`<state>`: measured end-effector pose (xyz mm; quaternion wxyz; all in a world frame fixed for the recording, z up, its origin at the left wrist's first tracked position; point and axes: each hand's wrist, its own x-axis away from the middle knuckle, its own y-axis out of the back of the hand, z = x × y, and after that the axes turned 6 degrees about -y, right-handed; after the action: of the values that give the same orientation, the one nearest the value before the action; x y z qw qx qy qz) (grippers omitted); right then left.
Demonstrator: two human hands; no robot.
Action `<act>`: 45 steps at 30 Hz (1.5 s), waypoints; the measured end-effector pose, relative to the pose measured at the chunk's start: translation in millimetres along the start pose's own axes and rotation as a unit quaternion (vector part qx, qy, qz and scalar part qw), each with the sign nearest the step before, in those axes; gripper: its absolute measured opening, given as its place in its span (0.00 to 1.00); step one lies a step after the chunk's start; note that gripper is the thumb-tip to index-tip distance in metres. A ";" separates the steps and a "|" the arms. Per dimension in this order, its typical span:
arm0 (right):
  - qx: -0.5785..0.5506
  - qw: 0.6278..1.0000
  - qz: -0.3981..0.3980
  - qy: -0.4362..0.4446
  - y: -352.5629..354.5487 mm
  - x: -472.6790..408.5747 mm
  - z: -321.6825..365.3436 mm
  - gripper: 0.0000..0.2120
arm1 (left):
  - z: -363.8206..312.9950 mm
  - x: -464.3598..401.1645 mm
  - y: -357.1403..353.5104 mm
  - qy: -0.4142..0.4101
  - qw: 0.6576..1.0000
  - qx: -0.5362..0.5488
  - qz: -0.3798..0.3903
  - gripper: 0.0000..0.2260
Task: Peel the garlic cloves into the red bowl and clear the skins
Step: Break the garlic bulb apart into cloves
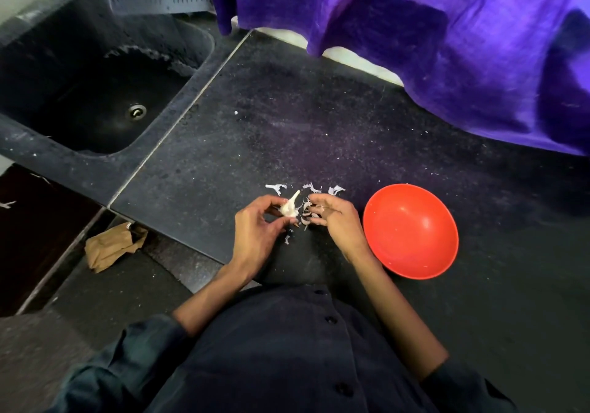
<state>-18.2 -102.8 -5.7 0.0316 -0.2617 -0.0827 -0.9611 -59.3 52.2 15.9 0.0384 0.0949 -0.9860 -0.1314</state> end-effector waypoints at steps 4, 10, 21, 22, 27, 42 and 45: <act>0.111 0.992 -0.023 0.062 4.7 -0.3 -4.3 0.11 | -0.1 0.5 -0.1 0.003 1.000 -0.002 0.001 0.14; 0.183 0.972 -0.071 0.132 10.8 8.4 4.6 0.06 | -0.6 0.1 -0.1 0.008 1.000 -0.014 0.004 0.14; 0.168 0.976 -0.081 0.114 9.8 11.8 9.8 0.08 | -1.0 0.3 -0.6 -0.003 1.000 -0.016 0.003 0.15; 0.122 0.987 -0.052 0.093 7.4 12.2 10.2 0.06 | -0.2 -0.1 -0.6 -0.009 1.000 -0.021 0.004 0.15; 0.005 0.998 0.056 0.037 -6.0 18.5 12.9 0.08 | 2.2 -1.6 -1.6 -0.066 0.997 -0.051 0.005 0.20; -0.068 0.990 0.124 0.025 -10.1 30.1 22.8 0.10 | -0.7 -0.9 1.2 -0.101 0.989 -0.111 0.019 0.15; -0.067 0.990 0.124 0.018 -10.5 31.0 24.0 0.10 | -1.1 -0.7 1.2 -0.104 0.988 -0.115 0.018 0.20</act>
<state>-34.1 -88.8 28.9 0.1344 -0.2546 0.0160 -0.9575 -58.7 53.2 17.3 -0.0517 0.0577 -0.9646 -0.2520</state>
